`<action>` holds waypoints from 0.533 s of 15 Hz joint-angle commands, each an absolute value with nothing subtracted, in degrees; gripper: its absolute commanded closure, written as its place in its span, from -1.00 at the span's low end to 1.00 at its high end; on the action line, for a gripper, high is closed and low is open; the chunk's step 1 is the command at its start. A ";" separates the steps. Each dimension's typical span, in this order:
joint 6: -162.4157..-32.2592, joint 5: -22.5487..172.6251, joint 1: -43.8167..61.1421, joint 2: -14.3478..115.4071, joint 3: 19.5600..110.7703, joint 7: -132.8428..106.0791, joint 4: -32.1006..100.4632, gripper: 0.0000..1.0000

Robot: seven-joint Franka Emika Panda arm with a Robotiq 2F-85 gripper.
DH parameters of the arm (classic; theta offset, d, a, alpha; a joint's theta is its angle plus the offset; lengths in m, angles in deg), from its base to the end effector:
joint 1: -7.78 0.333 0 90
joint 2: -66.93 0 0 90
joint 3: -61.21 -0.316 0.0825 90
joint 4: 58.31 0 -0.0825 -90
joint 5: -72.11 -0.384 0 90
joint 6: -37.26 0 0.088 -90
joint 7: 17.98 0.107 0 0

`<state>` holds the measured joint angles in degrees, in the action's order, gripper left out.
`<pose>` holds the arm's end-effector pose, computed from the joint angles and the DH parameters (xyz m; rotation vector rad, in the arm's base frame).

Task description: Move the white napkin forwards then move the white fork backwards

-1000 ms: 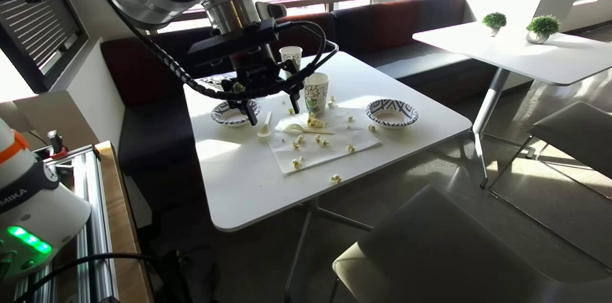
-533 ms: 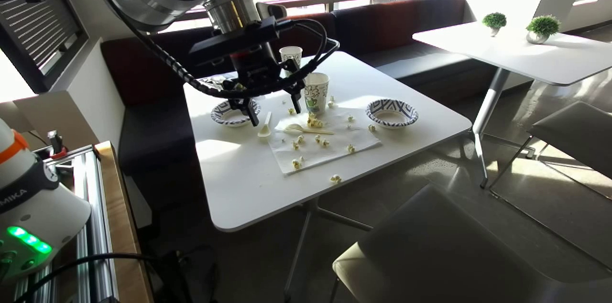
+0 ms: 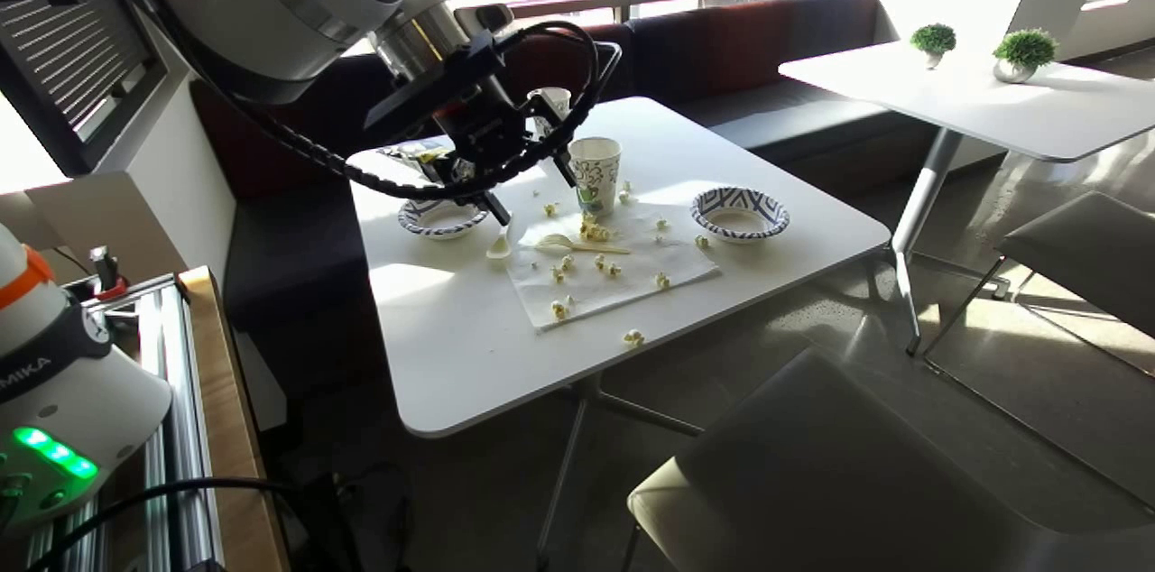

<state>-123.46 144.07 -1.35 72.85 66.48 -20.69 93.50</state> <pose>0.4166 -0.0594 0.2850 2.2948 1.1841 0.1801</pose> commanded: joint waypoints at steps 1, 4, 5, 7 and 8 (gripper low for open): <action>-132.07 159.86 -3.34 72.04 65.35 -6.35 92.48 -1.00; -135.15 173.46 -2.66 70.13 65.89 7.10 90.02 -1.00; -134.89 177.90 -2.13 69.40 66.07 11.34 89.06 -1.00; -134.64 186.15 -1.23 66.99 66.49 20.03 87.41 -1.00; -134.03 190.02 -0.92 65.44 66.36 24.35 86.63 -1.00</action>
